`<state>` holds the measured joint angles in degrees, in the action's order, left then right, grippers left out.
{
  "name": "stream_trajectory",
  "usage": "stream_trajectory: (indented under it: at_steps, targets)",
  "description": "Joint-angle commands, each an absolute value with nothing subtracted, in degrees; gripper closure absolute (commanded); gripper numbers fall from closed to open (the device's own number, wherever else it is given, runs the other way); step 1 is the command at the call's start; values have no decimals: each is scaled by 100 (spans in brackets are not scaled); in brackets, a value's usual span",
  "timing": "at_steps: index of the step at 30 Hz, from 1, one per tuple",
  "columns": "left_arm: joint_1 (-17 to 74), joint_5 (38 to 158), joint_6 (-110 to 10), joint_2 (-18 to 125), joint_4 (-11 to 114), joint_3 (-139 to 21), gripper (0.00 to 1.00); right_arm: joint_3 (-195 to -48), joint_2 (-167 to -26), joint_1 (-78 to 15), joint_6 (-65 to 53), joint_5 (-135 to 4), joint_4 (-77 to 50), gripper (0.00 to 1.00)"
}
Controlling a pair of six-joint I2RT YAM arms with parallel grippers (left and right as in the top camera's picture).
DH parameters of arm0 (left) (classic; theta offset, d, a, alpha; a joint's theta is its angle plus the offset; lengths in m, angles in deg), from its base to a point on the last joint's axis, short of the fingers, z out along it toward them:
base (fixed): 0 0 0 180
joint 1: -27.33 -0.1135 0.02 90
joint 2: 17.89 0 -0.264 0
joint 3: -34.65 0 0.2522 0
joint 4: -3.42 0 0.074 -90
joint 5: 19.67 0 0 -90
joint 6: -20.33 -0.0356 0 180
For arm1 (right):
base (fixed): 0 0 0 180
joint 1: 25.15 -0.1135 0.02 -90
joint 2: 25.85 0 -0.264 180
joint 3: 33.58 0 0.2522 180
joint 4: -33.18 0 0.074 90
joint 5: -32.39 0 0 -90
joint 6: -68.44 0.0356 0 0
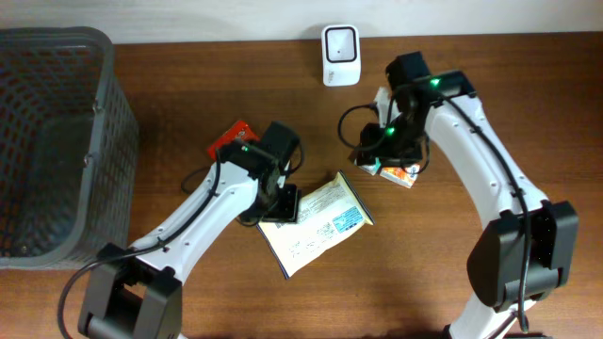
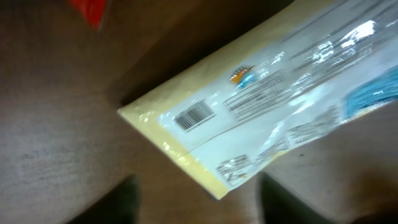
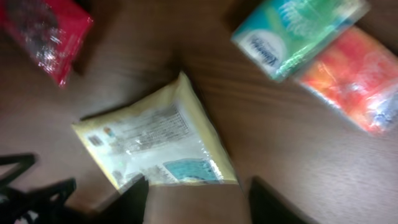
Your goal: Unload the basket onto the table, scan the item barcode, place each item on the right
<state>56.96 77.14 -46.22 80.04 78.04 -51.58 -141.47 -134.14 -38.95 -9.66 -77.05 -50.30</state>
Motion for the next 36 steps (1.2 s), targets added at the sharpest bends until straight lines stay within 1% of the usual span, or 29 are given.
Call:
stream_trajectory:
  at_steps: [1, 3, 4, 6, 8, 10, 12, 15, 17, 20, 22, 25, 28, 29, 31, 32, 34, 36]
  targets:
    - [5556, 7553, -4264, 7906, 7723, -5003, 87, -13552, -13433, -4247, -880, -8142, -4507, 95]
    - [5508, 7242, -4150, 7906, 7813, -5003, 85, -13052, -13462, -4545, -494, -8142, -3996, 96]
    - [5446, 6991, -3866, 7906, 7920, -5003, 80, -12711, -13506, -4781, -251, -8142, -3546, 96]
    - [5370, 6986, -3857, 7906, 7935, -5003, 78, -12416, -13514, -5006, 27, -8142, -3119, 96]
    - [5335, 6949, -3853, 7906, 7937, -5001, 81, -12158, -13525, -5207, 219, -8087, -2730, 96]
    - [5335, 6901, -3840, 7906, 7940, -5001, 84, -11889, -13530, -5253, 601, -7611, -2507, 96]
    - [5335, 6901, -3840, 7906, 7983, -5001, 87, -11723, -13575, -5143, 772, -7206, -2379, 96]
    - [5335, 6901, -3840, 7906, 7981, -4994, 86, -11703, -13678, -4719, 846, -7051, -2396, 96]
    - [5346, 6919, -3838, 7906, 7964, -4972, 86, -11706, -13680, -4398, 1178, -6533, -2427, 96]
    - [5346, 7155, -3838, 7912, 7773, -4775, 86, -11891, -13678, -3843, 1176, -6516, -2654, 96]
    - [5346, 7756, -3840, 7917, 7426, -4480, 86, -12348, -13641, -3600, 993, -6653, -3406, 96]
    - [5348, 8477, -3840, 7917, 6939, -4083, 84, -12978, -13503, -3563, 341, -7025, -4260, 96]
    - [5387, 9439, -3838, 7917, 5850, -3534, 84, -13273, -13488, -3578, -708, -8024, -4997, 95]
    - [5422, 9616, -3816, 7917, 5586, -3425, 85, -13251, -13492, -3607, -935, -8083, -5089, 92]
    - [5516, 9653, -3521, 7917, 5098, -3243, 87, -13146, -13497, -3716, -1042, -8135, -5082, 93]
    - [5584, 9655, -3466, 7917, 4853, -3217, 88, -13037, -13497, -3841, -1044, -8186, -4966, 96]
    - [5731, 9675, -3440, 7917, 4342, -3217, 93, -12838, -13497, -4055, -1038, -8387, -4669, 96]
    - [5851, 9646, -3287, 7917, 3896, -3217, 98, -12499, -13497, -4298, -596, -8433, -4138, 96]
